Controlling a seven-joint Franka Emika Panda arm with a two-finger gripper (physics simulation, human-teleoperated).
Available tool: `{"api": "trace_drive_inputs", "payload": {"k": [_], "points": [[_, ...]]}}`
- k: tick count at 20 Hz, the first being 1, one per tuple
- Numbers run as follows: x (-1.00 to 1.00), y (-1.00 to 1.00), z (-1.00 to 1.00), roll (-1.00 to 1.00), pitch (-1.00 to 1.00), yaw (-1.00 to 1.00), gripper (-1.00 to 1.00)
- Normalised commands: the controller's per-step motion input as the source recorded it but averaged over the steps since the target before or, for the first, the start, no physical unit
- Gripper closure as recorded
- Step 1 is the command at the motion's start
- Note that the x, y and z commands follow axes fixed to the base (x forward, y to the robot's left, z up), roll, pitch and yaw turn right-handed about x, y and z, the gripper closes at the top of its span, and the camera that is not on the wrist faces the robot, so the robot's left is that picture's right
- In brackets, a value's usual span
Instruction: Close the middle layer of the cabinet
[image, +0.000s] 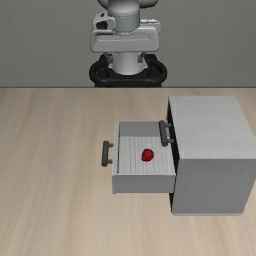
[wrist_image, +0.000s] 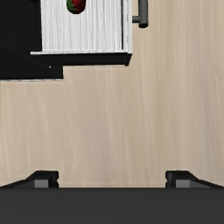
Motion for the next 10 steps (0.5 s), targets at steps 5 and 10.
{"api": "trace_drive_inputs", "payload": {"k": [5, 10], "points": [[0.00, -1.00, 0.00, 0.00, 0.00, 0.00, -1.00], [0.00, -1.00, 0.00, 0.00, 0.00, 0.00, -1.00]]}}
